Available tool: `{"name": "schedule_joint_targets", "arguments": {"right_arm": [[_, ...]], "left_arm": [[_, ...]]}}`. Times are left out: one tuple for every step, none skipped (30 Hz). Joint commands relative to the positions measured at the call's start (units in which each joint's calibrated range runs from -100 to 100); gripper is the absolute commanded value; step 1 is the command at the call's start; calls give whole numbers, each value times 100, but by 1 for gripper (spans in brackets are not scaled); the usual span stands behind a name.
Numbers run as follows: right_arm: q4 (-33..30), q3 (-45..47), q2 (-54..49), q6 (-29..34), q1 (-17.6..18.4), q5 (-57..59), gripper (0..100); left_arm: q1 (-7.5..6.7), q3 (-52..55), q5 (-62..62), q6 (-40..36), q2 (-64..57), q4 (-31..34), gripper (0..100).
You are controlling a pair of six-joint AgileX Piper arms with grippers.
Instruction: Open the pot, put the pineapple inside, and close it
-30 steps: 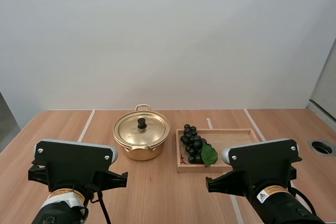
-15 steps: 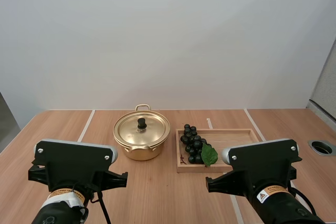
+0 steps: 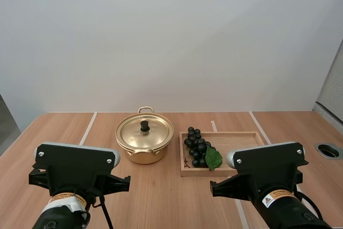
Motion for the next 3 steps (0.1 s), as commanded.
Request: {"name": "schedule_joint_targets", "arguments": {"right_arm": [[14, 9, -33, 31, -2, -110, 0], [14, 9, -33, 31, -2, -110, 0], [14, 9, -33, 31, -2, -110, 0]], "left_arm": [[2, 0, -65, -24, -31, -50, 0], [2, 0, -65, -24, -31, -50, 0], [2, 0, -65, -24, -31, -50, 0]]}}
